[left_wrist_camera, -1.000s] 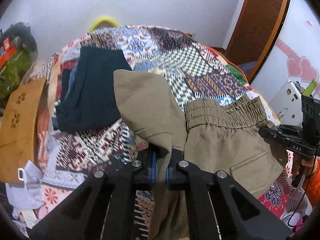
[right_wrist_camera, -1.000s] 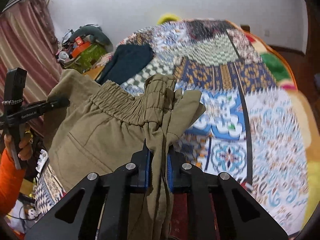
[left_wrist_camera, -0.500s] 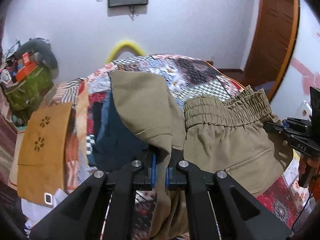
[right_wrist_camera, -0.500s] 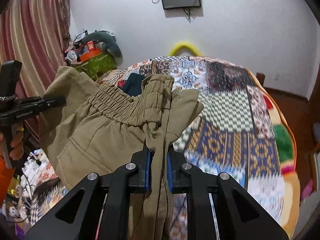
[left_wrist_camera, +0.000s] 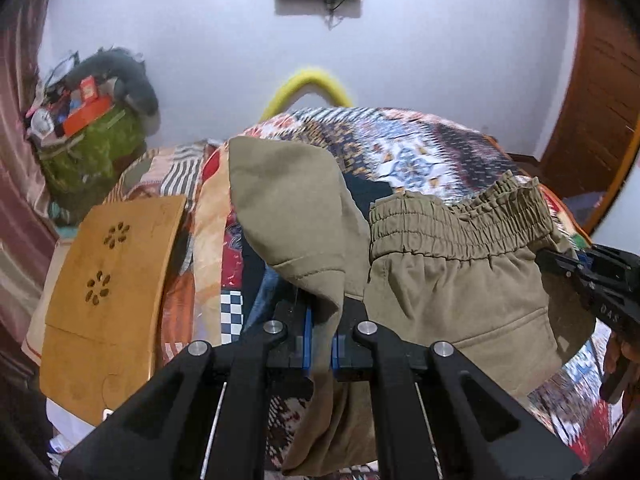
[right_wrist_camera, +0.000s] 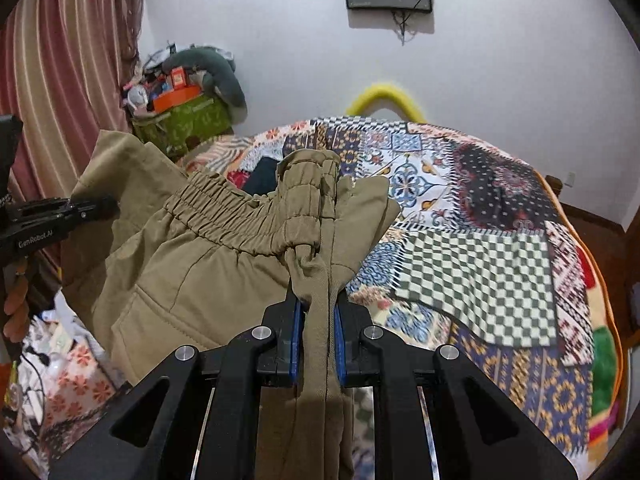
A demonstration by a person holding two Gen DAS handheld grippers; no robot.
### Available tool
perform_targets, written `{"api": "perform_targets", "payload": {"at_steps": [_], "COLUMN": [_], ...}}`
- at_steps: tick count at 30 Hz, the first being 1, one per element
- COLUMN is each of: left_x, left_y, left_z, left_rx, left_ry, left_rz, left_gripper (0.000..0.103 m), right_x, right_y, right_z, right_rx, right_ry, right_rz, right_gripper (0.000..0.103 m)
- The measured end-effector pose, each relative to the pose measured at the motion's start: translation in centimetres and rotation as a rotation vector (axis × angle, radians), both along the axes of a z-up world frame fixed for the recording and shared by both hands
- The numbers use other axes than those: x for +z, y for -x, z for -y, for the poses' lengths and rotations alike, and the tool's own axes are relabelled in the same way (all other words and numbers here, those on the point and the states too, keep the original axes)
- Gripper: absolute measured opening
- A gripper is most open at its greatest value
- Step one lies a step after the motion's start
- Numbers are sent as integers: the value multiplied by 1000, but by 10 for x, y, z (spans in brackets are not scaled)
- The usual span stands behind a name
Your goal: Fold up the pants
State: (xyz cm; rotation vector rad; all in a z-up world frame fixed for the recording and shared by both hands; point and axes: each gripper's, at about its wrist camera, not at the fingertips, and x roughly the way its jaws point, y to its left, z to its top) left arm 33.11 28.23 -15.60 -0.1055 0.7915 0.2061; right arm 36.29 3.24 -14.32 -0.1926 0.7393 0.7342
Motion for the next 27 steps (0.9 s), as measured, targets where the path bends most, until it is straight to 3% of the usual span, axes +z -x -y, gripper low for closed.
{"api": "perform_targets", "payload": {"at_steps": [6, 12, 15, 18, 23, 27], "left_x": [-43, -90, -100, -101, -89, -60], "left_y": [-35, -56, -56, -50, -32, -5], "left_z": [-29, -45, -52, -54, -48, -39], "left_rx": [59, 106, 124, 127, 137, 121], "left_ry": [-3, 14, 22, 24, 12, 18], "left_rz": [-38, -122, -131, -141, -154, -112], "left_gripper": [6, 6, 10, 14, 47, 50], "right_x": [-29, -66, -74, -74, -64, -34], "right_y": [-24, -44, -42, -39, -28, -6], "right_z": [-32, -45, -42, -34, -22, -7], "right_rx": [7, -14, -26, -50, -64, -49], "right_ry": [45, 90, 109, 114, 88, 40], "right_rz": [-19, -104, -115, -142, -151, -106], "right_gripper": [12, 12, 19, 24, 38, 40]}}
